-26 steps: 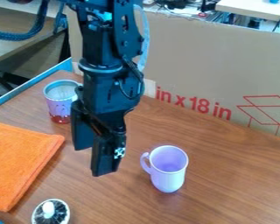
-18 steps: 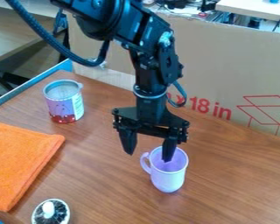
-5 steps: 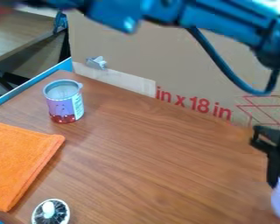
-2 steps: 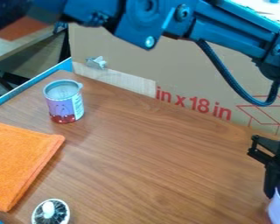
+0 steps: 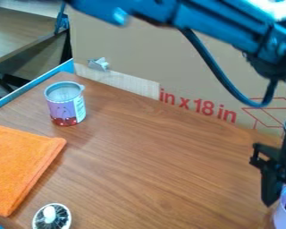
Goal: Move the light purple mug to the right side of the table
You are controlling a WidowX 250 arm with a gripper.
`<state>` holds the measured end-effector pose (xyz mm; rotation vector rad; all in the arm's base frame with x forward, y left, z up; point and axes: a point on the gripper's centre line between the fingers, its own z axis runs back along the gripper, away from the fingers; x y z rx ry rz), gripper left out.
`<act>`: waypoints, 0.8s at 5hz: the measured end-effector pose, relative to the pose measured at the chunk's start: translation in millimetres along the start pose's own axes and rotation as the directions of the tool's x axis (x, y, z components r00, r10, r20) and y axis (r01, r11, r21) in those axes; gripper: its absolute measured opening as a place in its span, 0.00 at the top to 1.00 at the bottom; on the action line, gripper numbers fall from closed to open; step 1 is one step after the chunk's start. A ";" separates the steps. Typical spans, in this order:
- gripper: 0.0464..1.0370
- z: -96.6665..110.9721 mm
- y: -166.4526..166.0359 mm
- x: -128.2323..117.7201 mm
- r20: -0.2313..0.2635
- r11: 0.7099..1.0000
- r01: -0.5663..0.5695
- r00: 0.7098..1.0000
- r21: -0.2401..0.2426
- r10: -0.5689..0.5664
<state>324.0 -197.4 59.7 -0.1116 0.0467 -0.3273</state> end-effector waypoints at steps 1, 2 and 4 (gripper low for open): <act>0.16 23.0 5.1 -10.4 0.050 1.000 -0.004 0.999 0.030 0.002; 0.02 53.3 11.5 -28.8 0.110 0.998 -0.009 0.994 0.066 0.002; 0.03 79.6 -6.8 -99.1 -0.033 0.987 0.092 0.996 0.128 -0.089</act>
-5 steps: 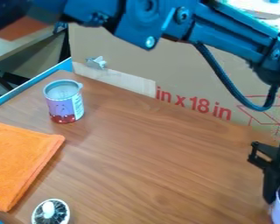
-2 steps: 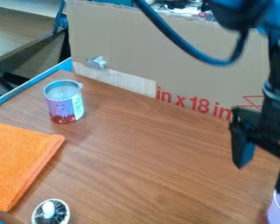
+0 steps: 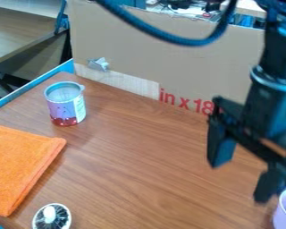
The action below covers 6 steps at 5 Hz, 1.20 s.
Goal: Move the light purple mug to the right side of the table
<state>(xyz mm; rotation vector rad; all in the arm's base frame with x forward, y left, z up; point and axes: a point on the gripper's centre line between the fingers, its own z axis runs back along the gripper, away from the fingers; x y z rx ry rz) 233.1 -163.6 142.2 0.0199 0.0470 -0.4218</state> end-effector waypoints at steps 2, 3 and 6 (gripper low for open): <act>0.03 -1.1 -7.0 -17.5 -0.094 1.000 0.028 0.995 -0.004 -0.029; 0.03 -1.4 -7.0 -17.8 -0.096 1.000 0.028 0.995 -0.004 -0.029; 0.03 -0.7 -6.6 -17.5 -0.093 1.000 0.027 0.995 -0.005 -0.027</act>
